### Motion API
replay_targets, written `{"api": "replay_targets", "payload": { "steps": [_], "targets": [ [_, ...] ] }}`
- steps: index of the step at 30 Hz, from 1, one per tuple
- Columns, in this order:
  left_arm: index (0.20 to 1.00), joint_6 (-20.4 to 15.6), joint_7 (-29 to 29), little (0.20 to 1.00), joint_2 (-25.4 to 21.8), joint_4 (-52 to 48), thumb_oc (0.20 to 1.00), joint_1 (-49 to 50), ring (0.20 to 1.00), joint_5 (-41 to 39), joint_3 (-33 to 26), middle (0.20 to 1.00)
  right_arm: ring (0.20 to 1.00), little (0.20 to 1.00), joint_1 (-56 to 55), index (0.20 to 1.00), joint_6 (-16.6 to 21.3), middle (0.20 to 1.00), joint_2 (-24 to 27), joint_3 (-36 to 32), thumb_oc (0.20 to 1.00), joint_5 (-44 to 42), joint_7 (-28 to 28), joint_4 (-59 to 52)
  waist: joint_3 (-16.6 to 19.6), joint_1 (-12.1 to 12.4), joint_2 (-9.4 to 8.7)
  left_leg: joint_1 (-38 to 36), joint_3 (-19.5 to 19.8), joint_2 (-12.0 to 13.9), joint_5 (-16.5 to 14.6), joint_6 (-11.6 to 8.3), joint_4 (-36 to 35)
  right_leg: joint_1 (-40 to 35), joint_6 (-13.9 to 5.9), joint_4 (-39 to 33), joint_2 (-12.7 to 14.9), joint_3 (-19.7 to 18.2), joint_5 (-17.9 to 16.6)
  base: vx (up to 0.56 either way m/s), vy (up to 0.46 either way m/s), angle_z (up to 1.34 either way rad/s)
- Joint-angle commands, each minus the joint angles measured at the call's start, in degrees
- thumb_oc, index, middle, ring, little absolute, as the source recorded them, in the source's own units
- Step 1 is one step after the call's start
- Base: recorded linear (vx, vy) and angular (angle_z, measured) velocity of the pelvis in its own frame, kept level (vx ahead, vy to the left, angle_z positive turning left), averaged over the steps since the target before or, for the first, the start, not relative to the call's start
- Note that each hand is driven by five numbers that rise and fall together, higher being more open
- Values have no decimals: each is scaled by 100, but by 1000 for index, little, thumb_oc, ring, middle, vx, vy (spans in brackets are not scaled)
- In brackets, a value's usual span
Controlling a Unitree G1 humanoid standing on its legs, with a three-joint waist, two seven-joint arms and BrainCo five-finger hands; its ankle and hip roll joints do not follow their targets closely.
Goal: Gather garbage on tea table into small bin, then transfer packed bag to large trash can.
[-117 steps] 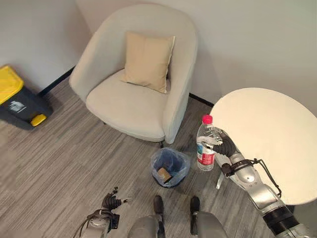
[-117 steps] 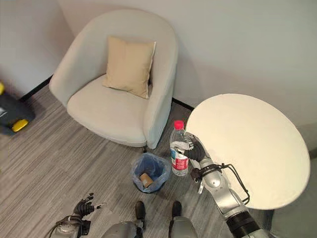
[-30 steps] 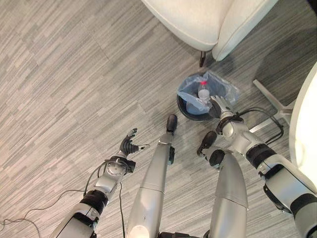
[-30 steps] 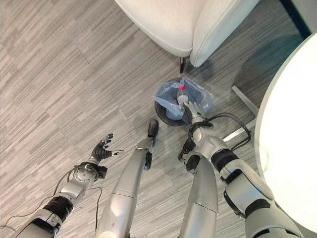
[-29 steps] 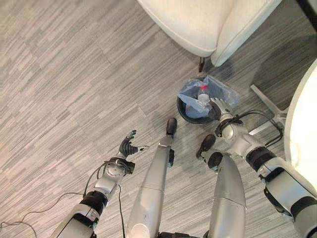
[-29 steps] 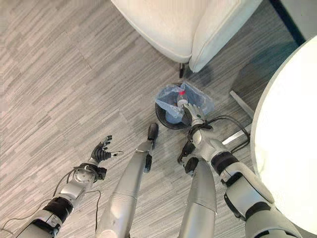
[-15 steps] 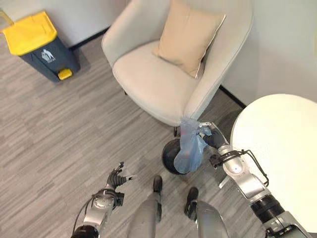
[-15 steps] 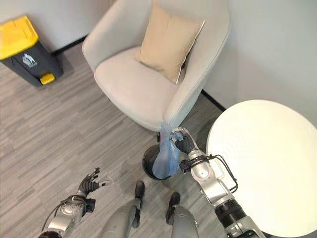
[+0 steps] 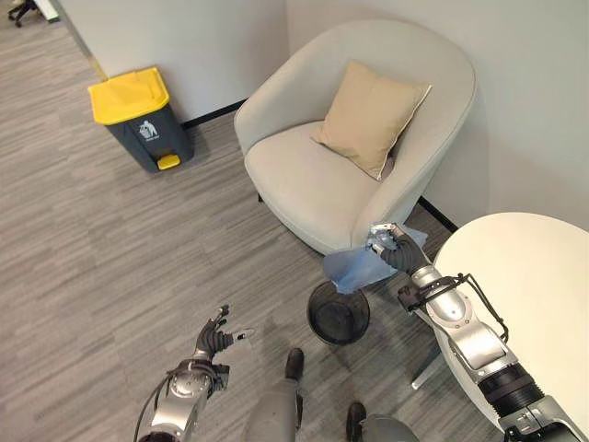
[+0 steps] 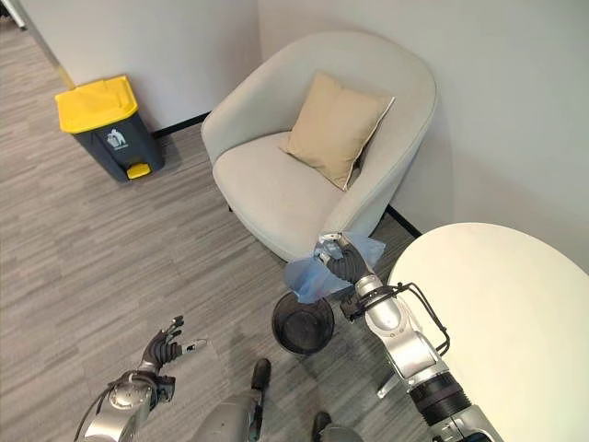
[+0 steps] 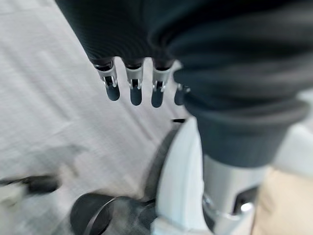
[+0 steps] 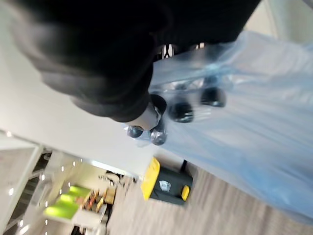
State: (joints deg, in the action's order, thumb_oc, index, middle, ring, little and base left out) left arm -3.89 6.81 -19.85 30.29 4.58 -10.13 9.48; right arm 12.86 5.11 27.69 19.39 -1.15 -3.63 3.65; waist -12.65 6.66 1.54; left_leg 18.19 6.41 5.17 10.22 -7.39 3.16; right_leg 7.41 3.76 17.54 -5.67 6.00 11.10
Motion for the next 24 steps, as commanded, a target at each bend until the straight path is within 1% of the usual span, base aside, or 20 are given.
{"api": "replay_targets", "payload": {
  "steps": [1,3,6,8,9,10,11,12,13,14,15,16,17,21,23,24],
  "targets": [
    [1000,-188,-11,1000,-165,-313,1000,-291,1000,-160,88,1000,200,200,378,200,395,200,88,-253,200,-117,-207,-488,-48,-102,-402,228,-711,-300,-72,217,-47,-451,-670,-1108,492,115,-63,-268,-67,76],
    [1000,-205,-88,1000,-196,-464,1000,-277,1000,-132,106,1000,200,200,356,200,352,200,109,-267,200,-192,-195,-485,-40,-161,-437,177,-855,-211,-201,295,199,-429,-688,-1270,595,323,-228,-237,-47,90],
    [1000,-233,-143,1000,-269,-748,1000,-303,1000,-97,131,1000,200,200,350,200,344,200,131,-251,200,-332,-116,-489,-49,-274,-564,-8,-901,-207,-677,362,708,-363,-675,-1410,780,544,-426,-171,-45,71],
    [1000,-270,-194,1000,-320,-971,1000,-365,1000,-55,181,1000,200,200,345,200,363,200,124,-256,200,-413,-75,-486,-22,-361,-635,-188,-1037,-116,-1041,374,1009,-340,-674,-1525,906,705,-516,-110,-11,51],
    [1000,-273,-225,1000,-331,-1014,1000,-370,1000,-36,203,1000,200,200,328,200,350,200,121,-272,200,-437,-60,-482,4,-382,-628,-299,-1058,-78,-1121,369,981,-358,-679,-1571,914,752,-522,-11,45,77],
    [1000,-300,-247,1000,-361,-1139,1000,-416,1000,37,259,1000,200,200,315,200,366,200,118,-298,200,-453,-58,-486,87,-465,-600,-570,-1152,-3,-1191,341,820,-382,-698,-1628,933,838,-545,34,41,83],
    [1000,-298,-247,1000,-361,-1142,1000,-413,1000,37,258,1000,200,200,313,200,366,200,119,-298,200,-454,-58,-486,72,-464,-599,-596,-1152,-3,-1187,340,805,-404,-698,-1634,932,839,-546,67,81,56],
    [1000,-330,-320,1000,-419,-1428,1000,-473,1000,109,366,1000,200,200,294,200,367,200,88,-356,200,-540,-59,-515,139,-503,-556,-717,-1164,4,-1133,307,574,-423,-721,-1702,935,921,-599,29,48,39],
    [1000,-327,-320,1000,-421,-1431,1000,-474,1000,109,365,1000,200,200,296,200,367,200,87,-359,200,-541,-58,-516,158,-516,-563,-696,-1155,-9,-1094,314,545,-398,-723,-1711,945,933,-618,85,103,24],
    [1000,-387,-404,1000,-479,-1677,1000,-531,1000,275,481,1000,200,200,287,200,398,200,67,-377,200,-597,-4,-565,233,-539,-540,-899,-1195,-26,-1123,303,207,-448,-768,-1704,948,955,-650,65,91,31],
    [1000,-413,-432,1000,-512,-1800,1000,-587,1000,346,541,1000,200,200,304,200,415,200,46,-356,200,-624,26,-588,261,-550,-544,-974,-1171,-57,-1127,312,96,-455,-782,-1699,956,925,-671,86,110,12],
    [1000,-442,-479,1000,-534,-1883,1000,-627,1000,389,593,1000,200,200,305,200,423,200,32,-351,200,-673,63,-611,312,-569,-561,-1002,-1158,-84,-1091,319,15,-449,-789,-1716,972,912,-696,90,119,16],
    [1000,-510,-610,1000,-609,-2186,1000,-824,1000,503,814,1000,200,200,333,200,461,200,-10,-269,200,-780,182,-729,404,-597,-614,-1171,-1232,-96,-1103,327,-110,-530,-830,-1747,1000,870,-720,75,84,6],
    [1000,-552,-694,1000,-639,-2423,1000,-996,1000,522,1011,1000,200,200,383,200,464,200,-19,-130,200,-823,320,-860,504,-625,-663,-1374,-1300,-120,-1107,352,-285,-611,-876,-1758,1011,789,-742,53,50,-6],
    [1000,-552,-694,1000,-639,-2423,1000,-997,1000,522,1012,1000,200,200,383,200,464,200,-19,-130,200,-823,320,-860,500,-622,-663,-1381,-1303,-120,-1105,352,-289,-615,-876,-1759,1011,786,-742,39,28,-16],
    [1000,-568,-700,1000,-587,-2484,1000,-1252,1000,573,1248,1000,200,200,474,200,441,200,-105,75,200,-899,430,-892,627,-689,-675,-1599,-1386,-147,-1108,377,-498,-693,-928,-1772,1003,715,-744,88,58,-4]
  ]
}}
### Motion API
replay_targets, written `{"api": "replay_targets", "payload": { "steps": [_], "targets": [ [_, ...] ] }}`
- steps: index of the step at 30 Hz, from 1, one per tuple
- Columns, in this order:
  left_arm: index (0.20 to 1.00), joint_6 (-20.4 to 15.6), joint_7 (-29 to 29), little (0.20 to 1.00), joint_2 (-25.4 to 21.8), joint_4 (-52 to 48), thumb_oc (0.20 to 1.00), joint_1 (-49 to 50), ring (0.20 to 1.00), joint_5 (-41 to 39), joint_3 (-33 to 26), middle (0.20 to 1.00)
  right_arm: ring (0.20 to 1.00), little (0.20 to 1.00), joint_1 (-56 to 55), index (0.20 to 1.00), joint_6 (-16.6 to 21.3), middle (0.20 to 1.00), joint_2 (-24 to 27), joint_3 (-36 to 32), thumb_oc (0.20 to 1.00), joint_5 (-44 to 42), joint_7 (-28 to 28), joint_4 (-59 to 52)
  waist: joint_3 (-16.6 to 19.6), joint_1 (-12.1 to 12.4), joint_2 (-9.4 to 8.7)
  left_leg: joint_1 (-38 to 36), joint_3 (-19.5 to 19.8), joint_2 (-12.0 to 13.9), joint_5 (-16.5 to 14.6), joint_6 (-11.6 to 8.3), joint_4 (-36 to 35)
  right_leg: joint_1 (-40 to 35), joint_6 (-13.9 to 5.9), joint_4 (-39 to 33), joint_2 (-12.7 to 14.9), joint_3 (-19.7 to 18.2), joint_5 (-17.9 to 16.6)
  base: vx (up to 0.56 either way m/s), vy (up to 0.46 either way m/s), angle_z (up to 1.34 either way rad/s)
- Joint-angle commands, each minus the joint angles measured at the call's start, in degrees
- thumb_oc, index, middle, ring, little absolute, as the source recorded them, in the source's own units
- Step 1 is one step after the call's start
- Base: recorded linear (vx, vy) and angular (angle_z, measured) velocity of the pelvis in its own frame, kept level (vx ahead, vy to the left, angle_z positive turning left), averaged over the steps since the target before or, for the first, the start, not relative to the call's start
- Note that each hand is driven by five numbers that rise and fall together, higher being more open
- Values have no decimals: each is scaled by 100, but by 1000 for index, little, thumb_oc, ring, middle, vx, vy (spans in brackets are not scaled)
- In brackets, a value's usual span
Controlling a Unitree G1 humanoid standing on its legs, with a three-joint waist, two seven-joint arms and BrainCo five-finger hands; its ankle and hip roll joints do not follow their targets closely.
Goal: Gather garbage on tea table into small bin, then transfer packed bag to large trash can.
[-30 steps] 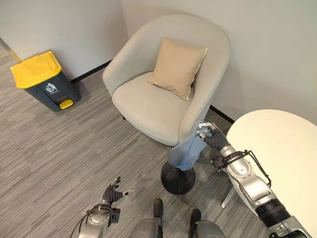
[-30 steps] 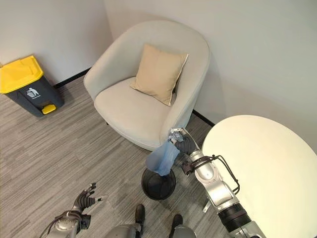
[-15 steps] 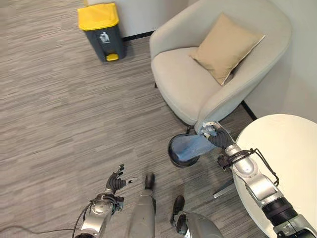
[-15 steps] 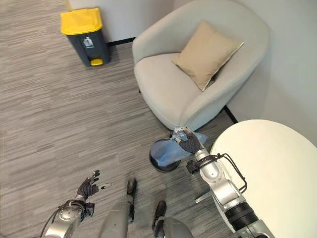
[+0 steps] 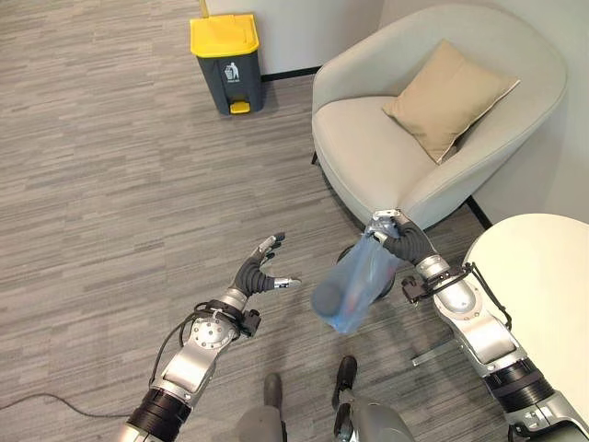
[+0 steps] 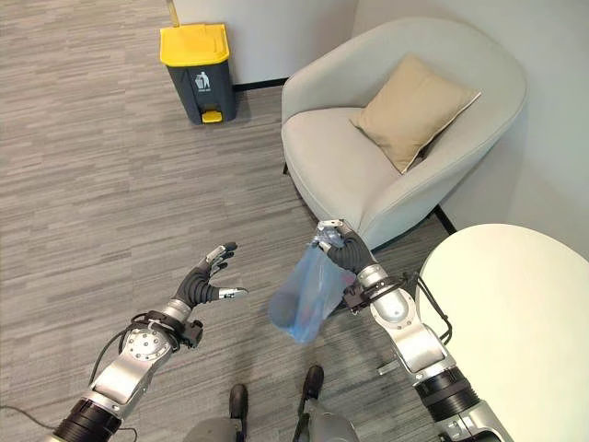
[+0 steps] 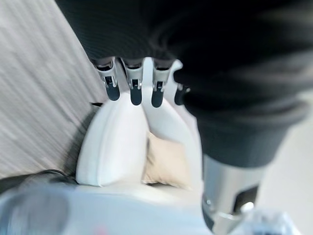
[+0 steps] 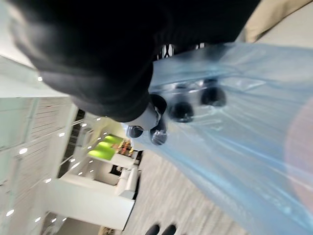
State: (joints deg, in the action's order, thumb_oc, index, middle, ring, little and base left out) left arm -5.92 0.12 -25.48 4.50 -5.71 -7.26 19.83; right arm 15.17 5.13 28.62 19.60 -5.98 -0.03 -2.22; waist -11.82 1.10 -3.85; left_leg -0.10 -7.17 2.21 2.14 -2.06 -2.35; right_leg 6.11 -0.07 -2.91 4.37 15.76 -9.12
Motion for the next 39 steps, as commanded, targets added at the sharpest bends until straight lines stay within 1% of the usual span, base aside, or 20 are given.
{"api": "replay_targets", "payload": {
  "steps": [1,5,8,11,12,13,19,23,27,30,33,35,38,39],
  "targets": [
    [1000,-370,-12,1000,-13,93,1000,-277,1000,328,253,1000,200,200,257,200,436,200,-227,101,200,-432,99,-308,577,-139,-136,157,-47,137,-291,-148,-21,-594,-555,255,-2,-287,1275,109,70,-2],
    [1000,-346,238,1000,36,170,1000,-658,1000,714,435,1000,200,200,523,200,434,200,-397,424,200,-479,167,-302,698,-189,-129,-55,-107,110,-300,-124,-161,-698,-588,210,-3,-372,1268,73,36,-20],
    [1000,-284,398,1000,120,332,1000,-888,1000,856,546,1000,200,200,807,200,426,200,-545,631,200,-530,138,-277,717,-191,-124,-145,-120,103,-313,-115,-193,-766,-592,189,-2,-397,1262,54,29,-2],
    [1000,-203,402,1000,251,620,1000,-1017,1000,813,733,1000,200,200,1257,200,397,200,-774,919,200,-591,89,-201,724,-166,-129,-190,-127,91,-331,-97,-205,-790,-599,177,-4,-429,1248,33,18,-4],
    [1000,-207,403,1000,252,626,1000,-1023,1000,813,731,1000,200,200,1268,200,400,200,-777,923,200,-591,87,-192,717,-167,-130,-194,-129,91,-332,-97,-205,-793,-599,177,-4,-432,1248,46,30,-5],
    [1000,-132,340,1000,340,832,1000,-1027,1000,792,915,1000,200,200,1668,200,326,200,-1027,1208,200,-610,55,-6,719,-111,-138,-226,-123,78,-351,-76,-214,-816,-597,183,-7,-468,1250,38,25,-5],
    [1000,-40,345,1000,511,1259,1000,-1033,1000,772,1142,1000,200,200,2179,200,267,200,-1340,1475,200,-725,-101,379,696,7,-215,-234,-98,64,-363,-56,-210,-846,-598,165,-2,-463,1248,16,12,-7],
    [1000,9,409,1000,611,1524,1000,-1120,1000,869,1283,1000,200,200,2376,200,233,200,-1440,1579,200,-796,-160,417,686,62,-261,-214,-74,62,-359,-49,-221,-834,-605,164,6,-438,1238,0,0,0],
    [1000,28,524,1000,659,1604,1000,-1166,1000,949,1294,1000,200,200,2433,200,256,200,-1545,1588,200,-940,-187,325,693,74,-281,-190,-73,52,-351,-43,-228,-814,-620,159,15,-428,1216,0,0,0],
    [1000,32,707,1000,706,1619,1000,-1223,1000,1028,1242,1000,200,200,2442,200,340,200,-1687,1590,200,-1163,-182,39,726,79,-293,-202,-70,44,-358,-34,-238,-816,-626,148,26,-424,1201,0,0,0],
    [1000,30,797,1000,746,1634,1000,-1253,1000,1039,1222,1000,200,200,2447,200,377,200,-1794,1665,200,-1368,-91,-87,732,73,-288,-210,-78,39,-359,-30,-233,-827,-626,149,35,-430,1194,0,0,0],
    [1000,26,940,1000,778,1635,1000,-1337,1000,1062,1206,1000,200,200,2478,200,408,200,-1966,1834,200,-1681,13,-224,754,67,-279,-222,-80,35,-355,-29,-234,-838,-619,142,43,-441,1175,0,0,0],
    [1000,19,1045,1000,793,1642,1000,-1407,1000,1063,1178,1000,200,200,2527,200,433,200,-2055,1926,200,-1816,31,-288,770,62,-273,-239,-87,36,-357,-32,-237,-852,-616,130,47,-436,1170,0,0,0],
    [1000,24,1204,1000,837,1694,1000,-1523,1000,1032,1150,1000,200,200,2620,200,475,200,-2197,2042,200,-2001,60,-310,786,66,-265,-248,-76,34,-351,-37,-242,-859,-609,128,52,-433,1168,0,0,0]
  ]
}}
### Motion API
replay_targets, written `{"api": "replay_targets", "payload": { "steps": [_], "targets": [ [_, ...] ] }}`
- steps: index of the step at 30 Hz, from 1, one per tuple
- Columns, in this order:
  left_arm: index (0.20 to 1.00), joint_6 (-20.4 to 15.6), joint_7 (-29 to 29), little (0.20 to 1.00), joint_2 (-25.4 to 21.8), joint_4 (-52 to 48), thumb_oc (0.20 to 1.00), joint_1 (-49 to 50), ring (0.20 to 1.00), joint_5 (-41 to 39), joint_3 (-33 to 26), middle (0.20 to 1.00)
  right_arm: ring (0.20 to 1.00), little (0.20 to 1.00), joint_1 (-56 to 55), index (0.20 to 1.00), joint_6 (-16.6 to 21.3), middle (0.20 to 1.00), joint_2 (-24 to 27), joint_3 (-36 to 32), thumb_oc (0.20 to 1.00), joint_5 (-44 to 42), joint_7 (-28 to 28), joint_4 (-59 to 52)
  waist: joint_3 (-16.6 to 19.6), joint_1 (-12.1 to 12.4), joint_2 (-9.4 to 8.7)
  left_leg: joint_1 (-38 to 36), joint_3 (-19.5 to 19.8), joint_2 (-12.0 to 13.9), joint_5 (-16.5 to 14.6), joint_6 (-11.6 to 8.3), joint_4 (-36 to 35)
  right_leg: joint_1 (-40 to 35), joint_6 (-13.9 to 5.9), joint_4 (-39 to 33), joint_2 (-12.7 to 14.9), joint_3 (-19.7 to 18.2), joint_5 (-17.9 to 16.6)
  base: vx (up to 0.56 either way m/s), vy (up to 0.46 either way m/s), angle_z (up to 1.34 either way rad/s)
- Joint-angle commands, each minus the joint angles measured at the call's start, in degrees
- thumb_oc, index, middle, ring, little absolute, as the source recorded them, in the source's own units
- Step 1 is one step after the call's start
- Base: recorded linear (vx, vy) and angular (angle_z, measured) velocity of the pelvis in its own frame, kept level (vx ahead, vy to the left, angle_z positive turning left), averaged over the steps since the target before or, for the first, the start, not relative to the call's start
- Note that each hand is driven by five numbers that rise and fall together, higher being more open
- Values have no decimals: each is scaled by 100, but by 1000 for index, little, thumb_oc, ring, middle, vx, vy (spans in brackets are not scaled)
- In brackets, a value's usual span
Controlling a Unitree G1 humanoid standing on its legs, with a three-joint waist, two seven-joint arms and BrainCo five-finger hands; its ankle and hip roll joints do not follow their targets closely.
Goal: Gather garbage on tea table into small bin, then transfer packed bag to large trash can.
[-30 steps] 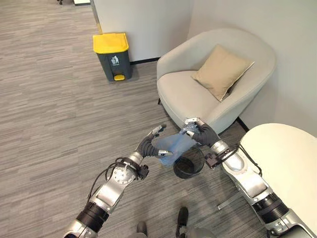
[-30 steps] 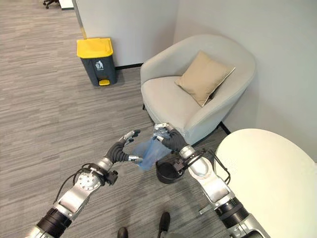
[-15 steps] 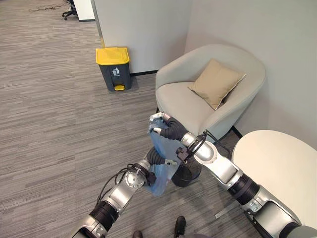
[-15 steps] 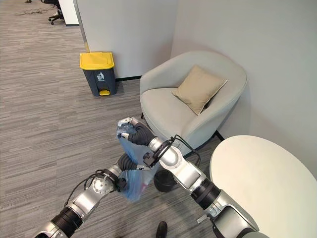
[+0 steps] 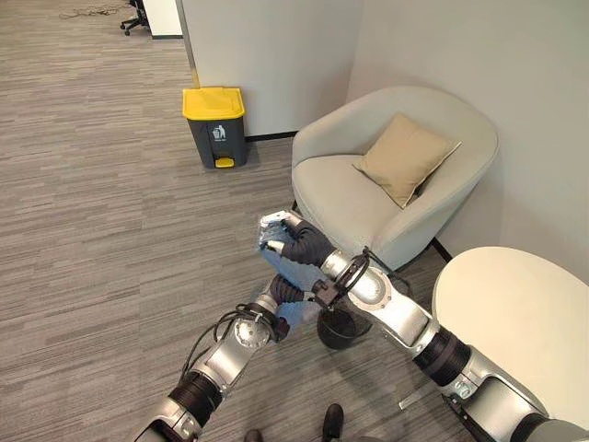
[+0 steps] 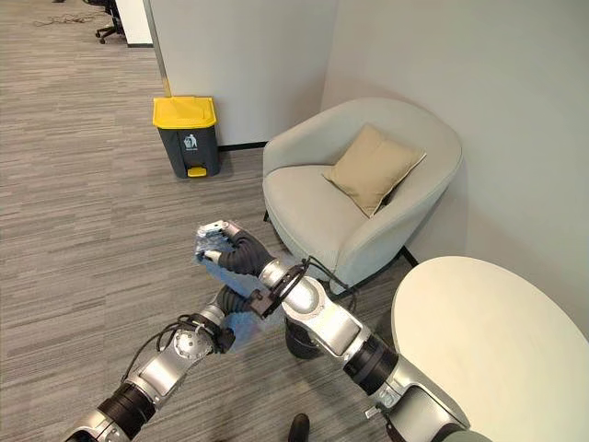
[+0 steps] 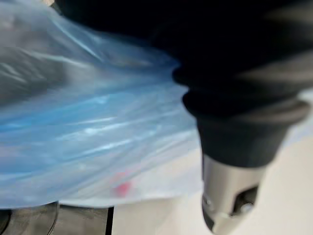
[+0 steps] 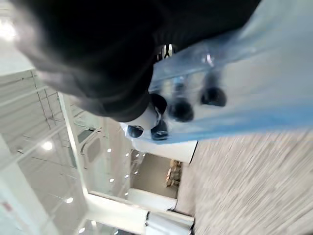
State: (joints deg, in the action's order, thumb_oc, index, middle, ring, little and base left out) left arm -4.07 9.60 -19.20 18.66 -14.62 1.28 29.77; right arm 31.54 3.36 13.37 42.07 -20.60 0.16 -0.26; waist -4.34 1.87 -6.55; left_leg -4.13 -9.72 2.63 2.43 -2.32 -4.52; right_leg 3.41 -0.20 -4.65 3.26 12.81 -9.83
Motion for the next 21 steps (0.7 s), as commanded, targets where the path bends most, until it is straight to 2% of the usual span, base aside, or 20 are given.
{"api": "replay_targets", "payload": {
  "steps": [1,8,9,10,17,20,21],
  "targets": [
    [1000,-157,319,1000,239,313,1000,-676,1000,153,151,1000,200,200,1014,200,676,200,-729,-166,200,-599,34,-488,43,-9,6,154,184,-8,-377,-13,-26,-593,-593,302,165,-134,1239,0,0,0],
    [1000,-145,642,1000,445,652,1000,-1120,1000,111,239,1000,200,200,1284,200,776,200,-1091,71,200,-767,-20,-413,102,-13,11,156,212,-15,-353,-27,-39,-619,-582,292,176,-90,1232,1,2,4],
    [514,-159,681,514,472,643,514,-1166,514,73,239,514,200,200,1281,200,754,200,-1108,124,200,-744,-3,-390,105,-12,13,157,212,-15,-350,-28,-44,-621,-580,289,180,-82,1231,6,1,7],
    [200,-178,712,200,486,610,200,-1222,200,36,244,200,200,200,1282,200,739,200,-1120,169,200,-720,17,-368,108,-10,15,156,216,-17,-348,-30,-47,-630,-582,281,186,-75,1227,3,1,10],
    [200,-358,779,200,447,189,200,-1291,200,-344,41,200,200,200,1133,200,690,200,-944,219,200,-610,91,-283,102,-46,42,166,202,-23,-332,-37,-48,-625,-594,248,196,-75,1198,-4,-1,3],
    [200,-462,723,200,389,-223,200,-1098,200,-635,-178,200,200,200,825,200,641,200,-685,95,200,-483,180,-334,117,-81,64,157,189,-19,-337,-39,-48,-638,-596,218,202,-87,1185,0,0,0],
    [200,-515,695,200,324,-436,200,-939,200,-742,-326,200,200,200,723,200,611,200,-419,-26,200,25,184,-416,120,-95,71,149,191,-17,-337,-43,-48,-660,-600,196,202,-90,1186,0,0,0]
  ]
}}
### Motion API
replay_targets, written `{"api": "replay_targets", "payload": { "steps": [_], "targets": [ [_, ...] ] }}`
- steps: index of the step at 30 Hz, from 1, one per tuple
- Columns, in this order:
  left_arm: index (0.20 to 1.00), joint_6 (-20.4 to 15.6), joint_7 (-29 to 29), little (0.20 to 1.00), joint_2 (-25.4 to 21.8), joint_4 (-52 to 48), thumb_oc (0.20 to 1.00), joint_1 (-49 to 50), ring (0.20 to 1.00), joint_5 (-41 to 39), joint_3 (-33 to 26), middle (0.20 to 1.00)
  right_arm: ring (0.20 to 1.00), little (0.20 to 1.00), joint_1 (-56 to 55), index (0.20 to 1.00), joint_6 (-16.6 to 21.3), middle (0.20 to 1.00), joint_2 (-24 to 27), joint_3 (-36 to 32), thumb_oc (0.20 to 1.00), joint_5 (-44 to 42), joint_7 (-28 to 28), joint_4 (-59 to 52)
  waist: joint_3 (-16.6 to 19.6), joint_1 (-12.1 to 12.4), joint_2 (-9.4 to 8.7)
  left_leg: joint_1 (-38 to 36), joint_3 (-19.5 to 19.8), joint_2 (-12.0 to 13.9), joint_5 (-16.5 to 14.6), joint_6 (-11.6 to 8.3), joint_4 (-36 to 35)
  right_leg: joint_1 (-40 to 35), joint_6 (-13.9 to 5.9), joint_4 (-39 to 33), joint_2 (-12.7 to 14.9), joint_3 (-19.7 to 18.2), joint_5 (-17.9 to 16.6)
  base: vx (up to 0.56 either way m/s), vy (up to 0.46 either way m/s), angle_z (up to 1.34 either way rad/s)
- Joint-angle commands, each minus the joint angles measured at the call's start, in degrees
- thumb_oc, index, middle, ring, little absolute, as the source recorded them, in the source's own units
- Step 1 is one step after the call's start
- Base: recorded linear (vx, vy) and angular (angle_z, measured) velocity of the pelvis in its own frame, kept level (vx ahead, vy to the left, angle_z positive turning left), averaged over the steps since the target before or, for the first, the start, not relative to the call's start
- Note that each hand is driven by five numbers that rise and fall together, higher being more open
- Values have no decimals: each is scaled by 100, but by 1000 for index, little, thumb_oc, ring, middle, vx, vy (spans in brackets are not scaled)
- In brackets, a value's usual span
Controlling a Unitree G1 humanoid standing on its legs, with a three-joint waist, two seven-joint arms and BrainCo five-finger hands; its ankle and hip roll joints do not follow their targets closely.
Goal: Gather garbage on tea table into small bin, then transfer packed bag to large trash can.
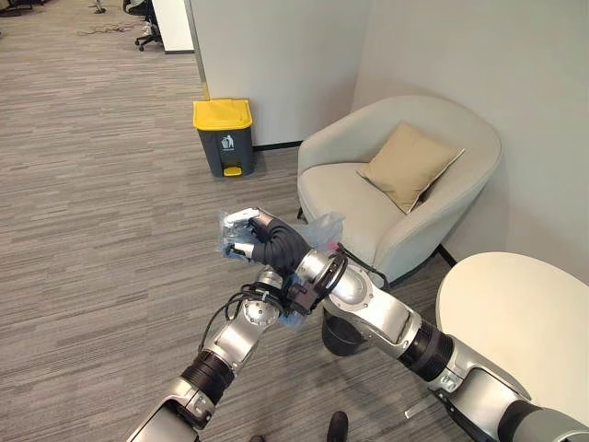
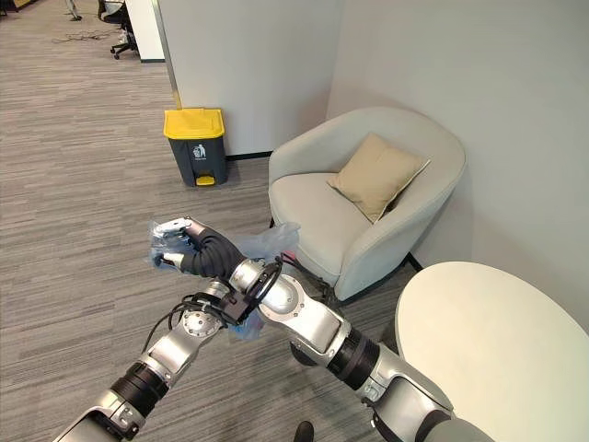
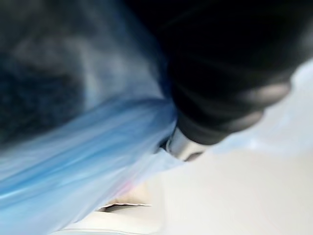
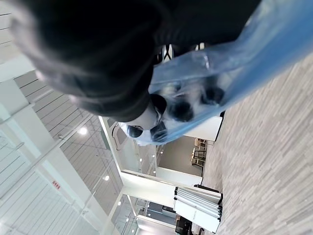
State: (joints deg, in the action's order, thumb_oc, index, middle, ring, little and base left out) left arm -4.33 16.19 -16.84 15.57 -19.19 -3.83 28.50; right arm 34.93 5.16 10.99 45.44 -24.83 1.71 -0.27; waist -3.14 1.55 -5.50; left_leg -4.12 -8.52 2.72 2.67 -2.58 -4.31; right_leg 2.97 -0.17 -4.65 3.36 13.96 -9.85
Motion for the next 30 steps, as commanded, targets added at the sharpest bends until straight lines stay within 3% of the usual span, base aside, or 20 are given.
{"api": "replay_targets", "payload": {
  "steps": [1,3,4,6,7,12,19,30],
  "targets": [
    [200,-486,35,200,88,-132,200,-476,200,-232,-199,200,200,200,376,200,427,200,-179,-361,200,453,26,-422,0,-63,-32,145,71,-25,-362,-17,-69,-619,-603,195,192,-205,1187,0,0,0],
    [200,-547,28,200,51,-441,200,-272,200,-338,-333,200,200,200,274,200,394,200,167,-477,200,1314,-70,-548,10,-77,-22,132,83,-22,-368,-19,-69,-643,-610,176,191,-189,1194,0,0,0],
    [200,-542,27,200,51,-450,200,-262,200,-338,-334,200,200,200,265,200,391,200,169,-474,200,1321,-73,-555,13,-77,-20,130,83,-21,-369,-19,-69,-645,-610,175,191,-189,1194,0,0,0],
    [200,-557,18,200,32,-619,200,-133,200,-340,-382,200,561,561,199,561,392,561,297,-561,561,1714,-132,-638,13,-81,-12,131,83,-20,-369,-20,-69,-657,-613,165,187,-185,1197,0,0,0],
    [200,-554,11,200,15,-692,200,-39,200,-336,-417,200,1000,1000,163,1000,395,1000,390,-601,1000,1963,-186,-692,15,-79,-9,127,85,-19,-368,-20,-69,-659,-617,167,185,-185,1197,0,0,0],
    [200,-595,13,200,-172,-980,200,414,200,-210,-713,200,1000,1000,-107,1000,446,1000,850,-912,1000,3001,-464,-960,4,-91,13,123,78,-2,-360,-19,-69,-667,-631,142,189,-187,1179,0,0,0],
    [200,-496,-97,200,-315,-904,200,1300,200,-372,-1318,200,1000,1000,-937,1000,433,1000,1438,-1633,1000,3717,-717,-1336,26,-150,72,111,38,27,-349,-20,-69,-690,-646,89,178,-190,1150,-1,-4,-1],
    [200,-359,-703,200,-559,-261,200,2290,200,-399,-2278,200,1000,1000,-3088,1000,219,1000,1781,-2921,1000,2993,-279,-409,12,-262,141,105,19,26,-329,-38,-69,-713,-650,81,173,-164,1159,-2,-2,-2]
  ]
}}
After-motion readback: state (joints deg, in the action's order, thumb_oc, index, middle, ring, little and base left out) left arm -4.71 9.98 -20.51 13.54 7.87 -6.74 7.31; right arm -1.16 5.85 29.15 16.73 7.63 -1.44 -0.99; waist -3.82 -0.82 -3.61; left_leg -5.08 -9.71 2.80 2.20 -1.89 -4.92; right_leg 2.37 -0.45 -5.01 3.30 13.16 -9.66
